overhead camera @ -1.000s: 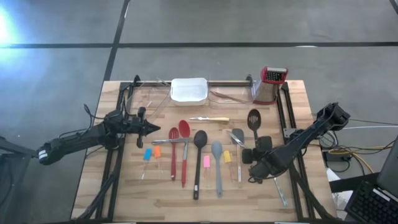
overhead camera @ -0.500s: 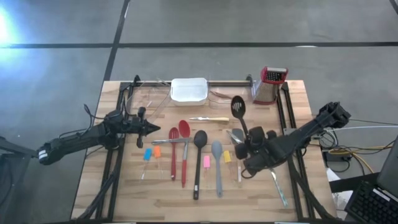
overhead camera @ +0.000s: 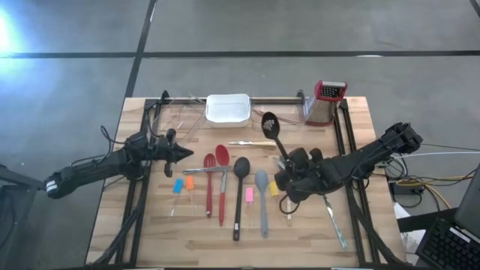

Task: Pick & Place Kitchen Items
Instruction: Put the black slotted spoon into the left transparent bin

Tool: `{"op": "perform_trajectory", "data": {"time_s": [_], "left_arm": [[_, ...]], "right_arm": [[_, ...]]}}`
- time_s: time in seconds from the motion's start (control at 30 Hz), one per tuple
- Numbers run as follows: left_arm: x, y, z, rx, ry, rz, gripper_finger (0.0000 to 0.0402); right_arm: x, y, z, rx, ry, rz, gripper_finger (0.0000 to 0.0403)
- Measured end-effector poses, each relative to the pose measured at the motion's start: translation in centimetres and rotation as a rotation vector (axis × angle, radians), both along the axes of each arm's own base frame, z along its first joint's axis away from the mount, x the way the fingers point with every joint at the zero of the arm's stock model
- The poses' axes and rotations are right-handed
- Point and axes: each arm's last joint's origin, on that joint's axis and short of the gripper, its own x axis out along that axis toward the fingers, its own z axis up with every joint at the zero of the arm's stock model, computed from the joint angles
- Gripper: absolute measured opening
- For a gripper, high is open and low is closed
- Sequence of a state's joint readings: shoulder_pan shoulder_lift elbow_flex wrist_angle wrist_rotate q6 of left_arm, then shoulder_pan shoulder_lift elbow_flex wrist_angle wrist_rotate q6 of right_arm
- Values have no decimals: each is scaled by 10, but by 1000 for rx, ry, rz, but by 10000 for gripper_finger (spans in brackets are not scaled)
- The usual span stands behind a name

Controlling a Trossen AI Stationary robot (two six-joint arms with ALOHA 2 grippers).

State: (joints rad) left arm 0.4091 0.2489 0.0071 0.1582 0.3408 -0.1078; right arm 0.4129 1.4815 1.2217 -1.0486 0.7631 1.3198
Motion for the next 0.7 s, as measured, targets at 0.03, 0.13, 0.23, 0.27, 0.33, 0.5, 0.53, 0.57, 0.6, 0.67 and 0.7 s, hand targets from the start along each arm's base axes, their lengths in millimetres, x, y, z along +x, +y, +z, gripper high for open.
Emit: {"op": "perform_trajectory", "data": {"time_s": [0.03,0.13,0.23,0.27,0.33,0.5,0.53,0.57,0.6,0.67,0.7], "left_arm": [[0,0,3,-2,-28,4,10],[0,0,12,-34,-124,4,10],[0,0,18,-56,-183,1,10],[0,0,20,-49,-203,1,10],[-1,0,24,-32,-239,21,10],[0,1,27,-54,-281,44,27],[0,2,27,-70,-280,43,39],[1,2,27,-92,-278,44,55],[1,2,27,-111,-279,42,73],[2,3,28,-143,-295,39,109],[3,3,29,-150,-308,37,127]], "right_arm": [[4,-1,1,-7,-7,26,70],[16,-5,5,-40,-34,104,70],[26,-11,9,-76,-53,164,70],[29,-14,10,-85,-56,185,70],[35,-19,12,-93,-60,228,70],[47,-30,18,-129,-85,305,70],[48,-32,19,-135,-90,317,70],[50,-35,20,-139,-97,332,70],[52,-36,22,-143,-107,347,70],[57,-40,25,-150,-131,382,70],[59,-42,27,-153,-146,405,70]]}}
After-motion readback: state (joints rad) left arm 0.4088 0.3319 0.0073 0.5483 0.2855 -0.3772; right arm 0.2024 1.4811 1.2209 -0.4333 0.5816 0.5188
